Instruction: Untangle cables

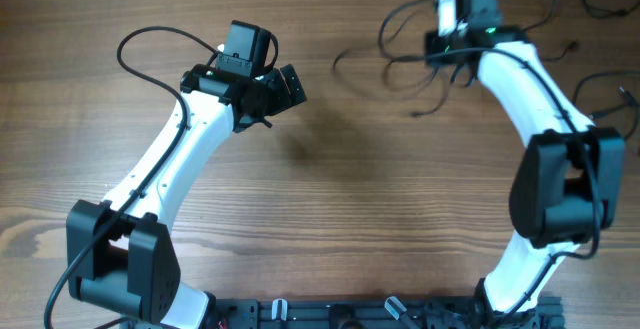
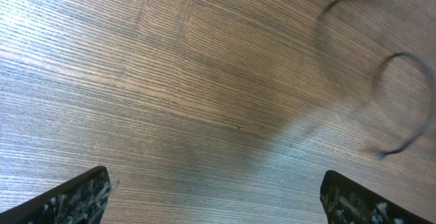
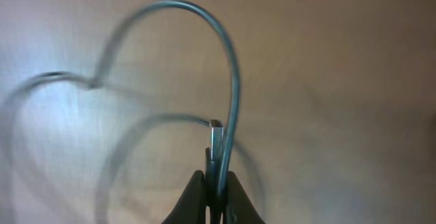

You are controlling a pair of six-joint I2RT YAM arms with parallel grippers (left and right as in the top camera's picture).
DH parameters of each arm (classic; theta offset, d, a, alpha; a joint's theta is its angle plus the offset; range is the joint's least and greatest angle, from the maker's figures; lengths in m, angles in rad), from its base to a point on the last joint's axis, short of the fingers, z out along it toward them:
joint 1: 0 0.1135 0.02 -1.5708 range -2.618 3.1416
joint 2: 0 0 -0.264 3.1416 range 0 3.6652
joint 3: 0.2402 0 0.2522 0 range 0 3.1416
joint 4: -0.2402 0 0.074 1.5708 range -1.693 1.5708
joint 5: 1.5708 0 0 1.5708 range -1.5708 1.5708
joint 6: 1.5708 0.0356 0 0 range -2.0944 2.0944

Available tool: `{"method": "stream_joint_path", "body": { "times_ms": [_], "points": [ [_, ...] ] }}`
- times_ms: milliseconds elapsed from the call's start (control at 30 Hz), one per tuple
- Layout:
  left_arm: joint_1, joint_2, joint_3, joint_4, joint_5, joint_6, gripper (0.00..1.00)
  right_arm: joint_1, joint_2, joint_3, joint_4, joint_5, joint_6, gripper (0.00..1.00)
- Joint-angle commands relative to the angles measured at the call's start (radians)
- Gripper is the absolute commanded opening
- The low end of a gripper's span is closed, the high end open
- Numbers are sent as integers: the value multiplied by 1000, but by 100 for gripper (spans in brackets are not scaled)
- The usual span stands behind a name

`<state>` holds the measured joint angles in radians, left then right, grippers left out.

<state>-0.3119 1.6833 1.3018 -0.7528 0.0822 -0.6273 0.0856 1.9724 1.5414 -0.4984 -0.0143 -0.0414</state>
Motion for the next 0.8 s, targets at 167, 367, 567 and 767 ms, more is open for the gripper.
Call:
{"method": "stream_joint_path", "body": {
  "times_ms": [167,367,567,767],
  "points": [
    [5,6,6,0,-13,-10,100,-103,9,31,227,-3,16,4],
    [5,6,6,0,-13,-10,100,-166,103,31,382,-73,50,4],
    [5,6,6,0,-13,-10,100,-158,206,31,531,-60,114,4],
    [5,6,6,0,-13,-10,100,-173,301,30,549,-14,217,20]
  ]
}}
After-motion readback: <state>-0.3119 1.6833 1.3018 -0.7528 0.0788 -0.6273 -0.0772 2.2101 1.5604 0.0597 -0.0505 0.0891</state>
